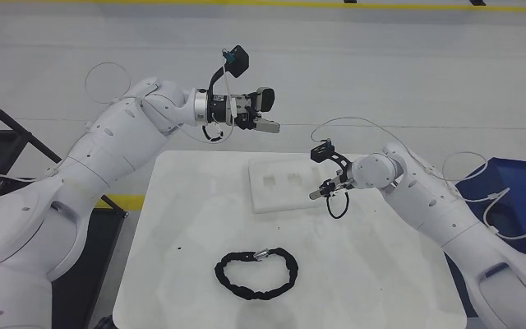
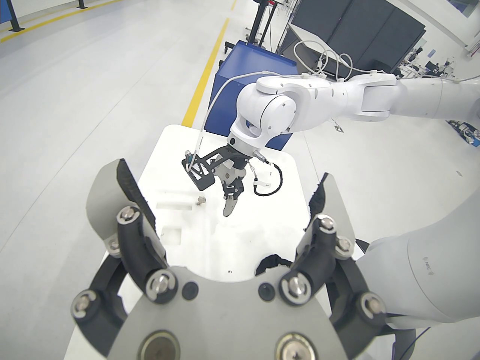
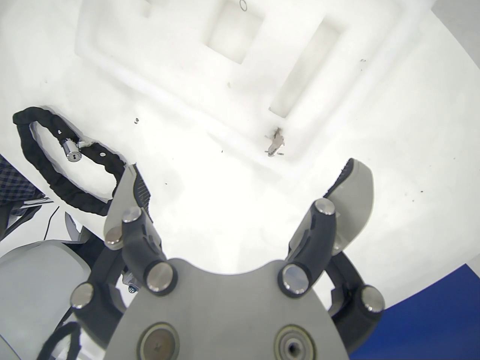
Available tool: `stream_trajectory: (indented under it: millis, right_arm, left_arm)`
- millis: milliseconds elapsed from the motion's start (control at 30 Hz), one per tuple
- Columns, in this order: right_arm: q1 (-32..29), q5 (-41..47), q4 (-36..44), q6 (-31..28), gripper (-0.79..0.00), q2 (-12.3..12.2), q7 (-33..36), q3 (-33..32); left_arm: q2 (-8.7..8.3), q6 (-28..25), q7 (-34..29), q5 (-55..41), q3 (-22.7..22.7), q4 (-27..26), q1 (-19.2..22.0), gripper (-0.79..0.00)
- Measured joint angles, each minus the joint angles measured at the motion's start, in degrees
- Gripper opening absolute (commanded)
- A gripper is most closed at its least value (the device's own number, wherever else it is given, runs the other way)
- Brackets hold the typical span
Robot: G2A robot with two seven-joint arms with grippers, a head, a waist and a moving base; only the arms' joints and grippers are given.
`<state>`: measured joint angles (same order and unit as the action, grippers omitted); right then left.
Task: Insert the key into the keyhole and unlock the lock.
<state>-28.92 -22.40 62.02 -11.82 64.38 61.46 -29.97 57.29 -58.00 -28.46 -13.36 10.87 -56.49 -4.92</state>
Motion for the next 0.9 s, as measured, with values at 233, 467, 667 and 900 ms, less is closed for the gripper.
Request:
stream_trajectory:
  millis: [233,467,667,900]
  right_arm:
    - [0.0,0.0,0.0,0.0,0.0,0.0,0.0,0.0]
    - [-1.6,2.4,-2.3,2.5,0.0,0.4,-3.9,-1.1]
    - [-1.5,2.1,-6.0,2.7,0.0,2.4,-4.8,0.7]
    - [-0.7,2.0,-9.7,1.4,-0.031,4.4,-4.3,1.6]
  left_arm:
    - [0.0,0.0,0.0,0.0,0.0,0.0,0.0,0.0]
    - [0.0,0.0,0.0,0.0,0.0,0.0,0.0,0.0]
    - [0.0,0.0,0.0,0.0,0.0,0.0,0.0,0.0]
    - [0.0,0.0,0.0,0.0,0.0,0.0,0.0,0.0]
